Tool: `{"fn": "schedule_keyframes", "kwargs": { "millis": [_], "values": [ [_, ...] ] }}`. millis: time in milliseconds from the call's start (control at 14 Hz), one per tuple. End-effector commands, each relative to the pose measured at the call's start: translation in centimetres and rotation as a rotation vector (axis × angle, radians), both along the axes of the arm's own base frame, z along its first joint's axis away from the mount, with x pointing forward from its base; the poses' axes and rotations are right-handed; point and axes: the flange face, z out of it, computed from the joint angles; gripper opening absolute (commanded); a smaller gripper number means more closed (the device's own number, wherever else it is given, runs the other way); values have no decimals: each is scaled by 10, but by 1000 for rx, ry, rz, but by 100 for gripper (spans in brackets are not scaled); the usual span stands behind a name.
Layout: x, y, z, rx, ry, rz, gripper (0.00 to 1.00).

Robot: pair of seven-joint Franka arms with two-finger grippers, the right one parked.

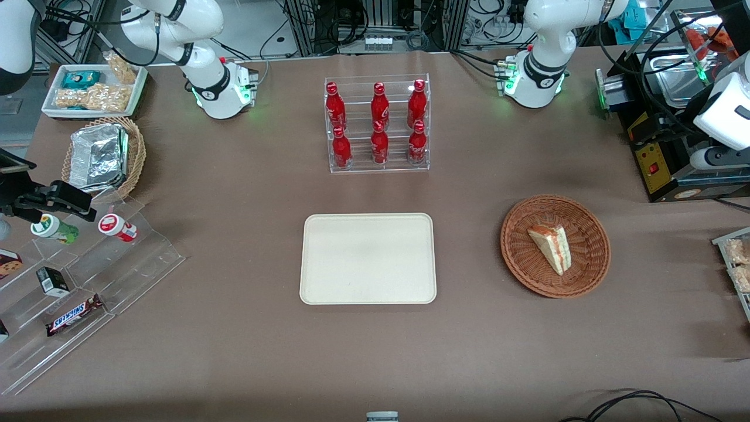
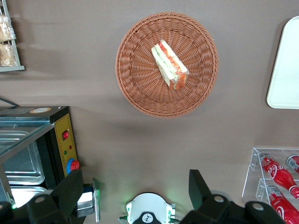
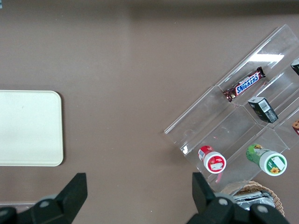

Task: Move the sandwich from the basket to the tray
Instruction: 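Reach the left gripper toward the sandwich in the wicker basket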

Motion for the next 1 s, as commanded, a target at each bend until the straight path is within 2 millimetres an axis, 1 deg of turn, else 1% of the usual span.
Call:
{"fn": "schedule_keyframes", "kwargs": {
  "millis": [0, 143, 214, 357, 429, 571, 643, 786, 857, 929],
  "values": [
    [2, 3, 0, -9, 14, -37, 100],
    [3, 3, -5, -5, 26, -28, 100],
    [8, 7, -17, -8, 48, -21, 100],
    [24, 12, -55, -21, 125, 31, 100],
    [34, 15, -77, -14, 156, 81, 100],
    [52, 16, -111, 0, 158, 173, 100],
    [56, 15, -125, -2, 141, 217, 100],
    [59, 11, -164, 0, 104, 321, 100],
    [58, 9, -183, 2, 75, 375, 100],
    [54, 8, -204, -1, 32, 394, 100]
  ]
}}
